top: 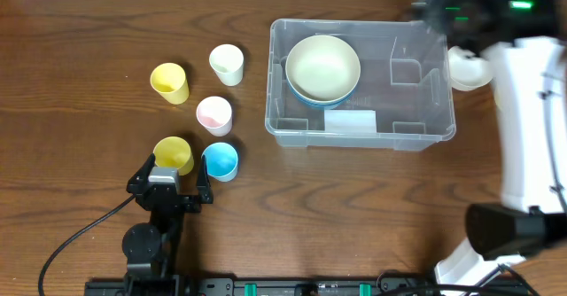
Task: Pack container
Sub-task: 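Move the right gripper to the yellow bowl and grasp its rim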
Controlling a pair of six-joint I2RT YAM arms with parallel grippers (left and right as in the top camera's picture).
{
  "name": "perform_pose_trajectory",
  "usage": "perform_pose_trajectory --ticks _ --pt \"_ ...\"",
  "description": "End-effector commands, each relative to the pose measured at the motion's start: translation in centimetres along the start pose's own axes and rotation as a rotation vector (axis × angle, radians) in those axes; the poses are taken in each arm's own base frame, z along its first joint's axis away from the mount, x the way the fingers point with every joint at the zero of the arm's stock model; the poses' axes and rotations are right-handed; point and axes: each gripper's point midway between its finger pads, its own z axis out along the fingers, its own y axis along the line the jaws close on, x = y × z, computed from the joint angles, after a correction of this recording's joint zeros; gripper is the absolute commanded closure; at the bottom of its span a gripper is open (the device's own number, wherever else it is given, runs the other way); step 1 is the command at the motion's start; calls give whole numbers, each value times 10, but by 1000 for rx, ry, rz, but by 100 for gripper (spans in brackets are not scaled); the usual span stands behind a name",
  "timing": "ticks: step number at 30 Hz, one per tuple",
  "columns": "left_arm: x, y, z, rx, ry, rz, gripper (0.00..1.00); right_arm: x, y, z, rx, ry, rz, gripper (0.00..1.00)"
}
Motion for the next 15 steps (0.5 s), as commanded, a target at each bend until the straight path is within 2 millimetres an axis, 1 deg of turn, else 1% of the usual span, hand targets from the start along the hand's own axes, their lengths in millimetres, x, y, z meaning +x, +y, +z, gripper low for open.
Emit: perform_pose_trajectory --ticks 1,3,6,8,10,12,15 --pt "16 0 1 5 44 9 2 -31 -84 7 222 -57 201 1" --pt "16 0 1 5 44 9 2 -30 -124 16 298 -20 299 1" --pt "16 0 1 5 44 9 2 -28 -170 35 369 25 384 1" --pt "16 0 1 5 44 9 2 -23 -203 52 424 44 440 1" --pt "16 0 1 5 44 9 2 -16 -223 64 455 60 469 1" --pt "16 0 1 5 44 9 2 -7 -244 81 482 79 483 1" --pt "16 0 1 5 44 9 2 4 -258 110 444 109 446 1"
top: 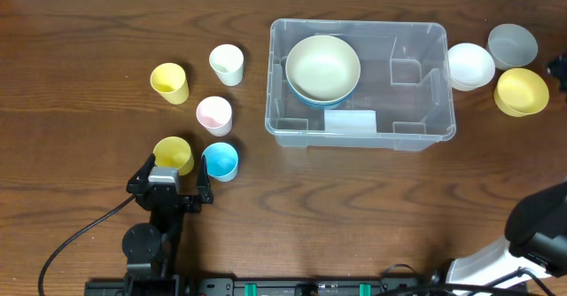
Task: Pack container
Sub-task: 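Move the right gripper to the yellow bowl and grasp its rim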
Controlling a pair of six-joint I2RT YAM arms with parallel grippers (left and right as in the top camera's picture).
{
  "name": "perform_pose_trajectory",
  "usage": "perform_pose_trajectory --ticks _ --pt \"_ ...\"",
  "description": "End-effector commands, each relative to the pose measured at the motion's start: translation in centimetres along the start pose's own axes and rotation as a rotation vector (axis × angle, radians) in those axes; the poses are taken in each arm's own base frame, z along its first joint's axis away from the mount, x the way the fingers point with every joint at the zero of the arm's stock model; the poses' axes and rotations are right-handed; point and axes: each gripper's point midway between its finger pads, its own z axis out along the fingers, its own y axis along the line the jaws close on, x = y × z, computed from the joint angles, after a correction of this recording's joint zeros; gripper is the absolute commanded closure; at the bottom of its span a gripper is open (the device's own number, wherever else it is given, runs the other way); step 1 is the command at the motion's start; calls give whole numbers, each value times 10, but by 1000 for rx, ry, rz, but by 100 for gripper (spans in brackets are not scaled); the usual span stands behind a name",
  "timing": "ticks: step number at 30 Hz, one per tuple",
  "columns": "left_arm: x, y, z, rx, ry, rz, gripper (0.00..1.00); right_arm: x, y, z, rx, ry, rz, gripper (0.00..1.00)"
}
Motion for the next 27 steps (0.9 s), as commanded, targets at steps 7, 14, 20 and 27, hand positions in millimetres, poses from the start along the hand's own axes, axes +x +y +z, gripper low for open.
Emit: perform_pose_trajectory --ticks 7,14,20,27 --pt "16 0 1 5 43 9 2 25 -10 83 -69 128 -46 1" --pt "16 0 1 5 43 9 2 46 3 120 -82 206 -97 1" --pt "16 0 1 5 43 9 2 61 7 147 -59 248 -109 1" --pt "16 0 1 5 43 9 2 63 3 158 -46 260 -102 1"
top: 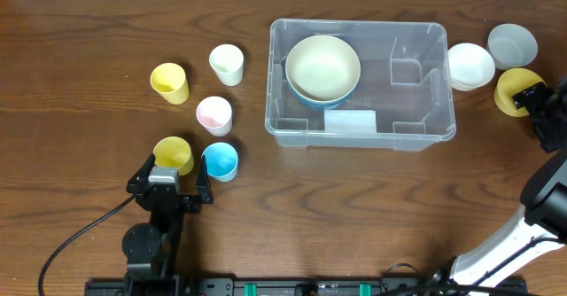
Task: Pack container
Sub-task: 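Move the right gripper to the yellow bowl and grasp its rim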
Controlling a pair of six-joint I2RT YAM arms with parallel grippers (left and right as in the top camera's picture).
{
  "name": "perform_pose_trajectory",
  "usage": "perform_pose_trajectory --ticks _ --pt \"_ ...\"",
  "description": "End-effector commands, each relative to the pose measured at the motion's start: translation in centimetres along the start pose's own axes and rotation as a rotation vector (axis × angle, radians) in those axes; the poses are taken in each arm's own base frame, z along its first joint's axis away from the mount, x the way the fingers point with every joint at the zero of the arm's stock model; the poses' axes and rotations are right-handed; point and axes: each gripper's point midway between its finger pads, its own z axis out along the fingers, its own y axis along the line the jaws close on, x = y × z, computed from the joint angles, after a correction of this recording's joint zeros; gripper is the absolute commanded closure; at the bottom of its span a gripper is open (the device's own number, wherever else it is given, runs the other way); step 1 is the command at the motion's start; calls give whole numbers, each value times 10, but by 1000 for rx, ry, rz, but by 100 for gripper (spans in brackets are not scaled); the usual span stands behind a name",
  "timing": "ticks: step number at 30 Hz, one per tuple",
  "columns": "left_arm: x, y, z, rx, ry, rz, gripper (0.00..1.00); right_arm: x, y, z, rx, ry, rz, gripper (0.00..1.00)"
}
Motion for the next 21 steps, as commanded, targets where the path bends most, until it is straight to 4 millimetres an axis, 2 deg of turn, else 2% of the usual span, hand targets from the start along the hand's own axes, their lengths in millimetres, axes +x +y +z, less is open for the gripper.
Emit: perform_pose_trajectory --ticks 1,8,13,15,19,21 --pt "16 0 1 5 44 9 2 3 -1 7 10 14 -17 1" --pt "16 0 1 5 44 9 2 12 -7 24 43 54 -20 1" --pt "16 0 1 5 44 9 2 10 -15 26 61 59 -9 11" --pt "16 0 1 5 44 9 2 9 -21 26 73 63 7 19" --pt "16 0 1 5 44 9 2 6 -37 26 99 78 50 49" --pt "16 0 1 5 44 9 2 6 -46 25 110 90 73 57"
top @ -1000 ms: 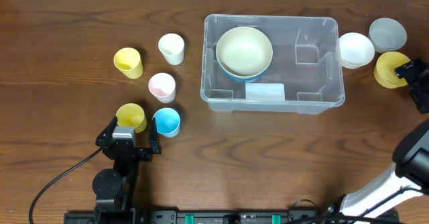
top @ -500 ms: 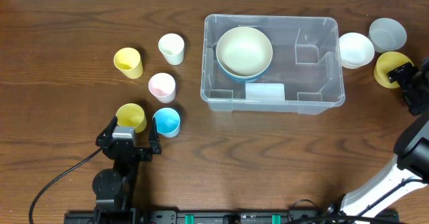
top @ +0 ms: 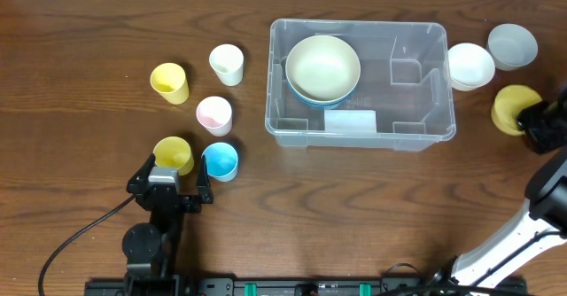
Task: Pack container
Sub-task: 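Move the right gripper to the yellow bowl and grasp its rim, then carry the yellow bowl into the container's right side and release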
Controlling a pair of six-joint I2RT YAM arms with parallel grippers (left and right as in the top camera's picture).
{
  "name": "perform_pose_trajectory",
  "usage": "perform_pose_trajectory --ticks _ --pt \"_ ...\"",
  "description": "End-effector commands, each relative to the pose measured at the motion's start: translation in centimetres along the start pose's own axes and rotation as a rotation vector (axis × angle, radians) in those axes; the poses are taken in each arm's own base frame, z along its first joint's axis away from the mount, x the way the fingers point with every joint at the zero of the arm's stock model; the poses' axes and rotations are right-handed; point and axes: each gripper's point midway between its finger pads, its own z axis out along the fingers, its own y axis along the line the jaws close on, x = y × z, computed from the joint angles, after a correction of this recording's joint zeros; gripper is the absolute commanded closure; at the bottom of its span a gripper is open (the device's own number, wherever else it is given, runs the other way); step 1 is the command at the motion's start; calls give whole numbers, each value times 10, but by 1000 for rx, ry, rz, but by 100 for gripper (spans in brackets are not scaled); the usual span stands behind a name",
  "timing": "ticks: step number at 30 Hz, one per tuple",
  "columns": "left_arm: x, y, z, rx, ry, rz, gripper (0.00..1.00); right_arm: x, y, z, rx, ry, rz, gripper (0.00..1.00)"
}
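The clear plastic container [top: 425, 97] stands mid-table with a cream bowl [top: 322, 66] stacked on a blue bowl inside its left part. To its right are a white bowl [top: 470, 66], a grey bowl [top: 512, 44] and a yellow bowl [top: 510, 108]. My right gripper [top: 534, 121] is at the far right edge, shut on the yellow bowl's right rim. My left gripper [top: 174, 174] rests open at the front left with nothing in it, just in front of a yellow cup [top: 174, 153] and a blue cup [top: 221, 160].
Three more cups stand to the left of the container: a yellow one [top: 168, 81], a white one [top: 227, 64] and a pink one [top: 213, 113]. A white label [top: 350, 120] shows on the container's front wall, with low dividers in its right half. The right arm's base sits at the bottom right.
The right gripper and the yellow bowl have both shifted a little toward the table's front, away from the grey bowl. The left arm and everything else are unmoved.
The right arm was first a blur over the container's right end. Then it was almost out of view at the right edge, with three bowls lying beside the container. Then its gripper was on the yellow bowl's rim, and now the bowl sits nearer the front.
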Motion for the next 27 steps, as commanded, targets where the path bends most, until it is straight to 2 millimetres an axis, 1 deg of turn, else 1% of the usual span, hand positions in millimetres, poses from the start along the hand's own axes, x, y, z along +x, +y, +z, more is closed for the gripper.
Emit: perform_pose_trajectory --ticks 1,3,5,6,8,10,11,12,13,15,16,17,19,20,21,22,23,24,26,27 --pt "16 0 1 6 44 9 2 -7 -20 2 34 7 47 64" --pt "16 0 1 6 44 9 2 -8 -28 1 38 22 66 72" --pt "16 0 1 6 44 9 2 -12 -35 -5 45 29 82 87" --pt "16 0 1 5 44 9 2 -15 -38 -10 46 29 90 98" --pt "16 0 1 5 44 9 2 -21 -40 -24 35 32 104 99" --pt "16 0 1 6 44 9 2 -28 -37 -45 4 30 116 99" --pt "16 0 1 6 44 9 2 -34 -31 -64 -37 25 120 99" --pt "16 0 1 5 44 9 2 -36 -27 -76 -64 20 121 99" --pt "16 0 1 6 44 9 2 -41 -20 -94 -110 9 121 99" --pt "16 0 1 6 44 9 2 -46 -4 -136 -209 -22 111 99" --pt "16 0 1 6 44 9 2 -47 5 -155 -259 -37 94 99" --pt "16 0 1 5 44 9 2 -46 17 -179 -326 -59 65 99" --pt "16 0 1 6 44 9 2 -37 43 -226 -468 -103 -21 99" --pt "16 0 1 5 44 9 2 -25 62 -258 -562 -133 -93 99" --pt "16 0 1 6 44 9 2 -17 71 -275 -607 -154 -135 99" --pt "16 0 1 6 44 9 2 -4 84 -296 -658 -185 -197 99" --pt "16 0 1 6 44 9 2 7 94 -311 -684 -213 -244 99" --pt "16 0 1 6 44 9 2 23 107 -327 -705 -250 -311 99" --pt "16 0 1 5 44 9 2 53 127 -343 -704 -299 -425 99" --pt "16 0 1 6 44 9 2 66 135 -345 -693 -311 -472 99"
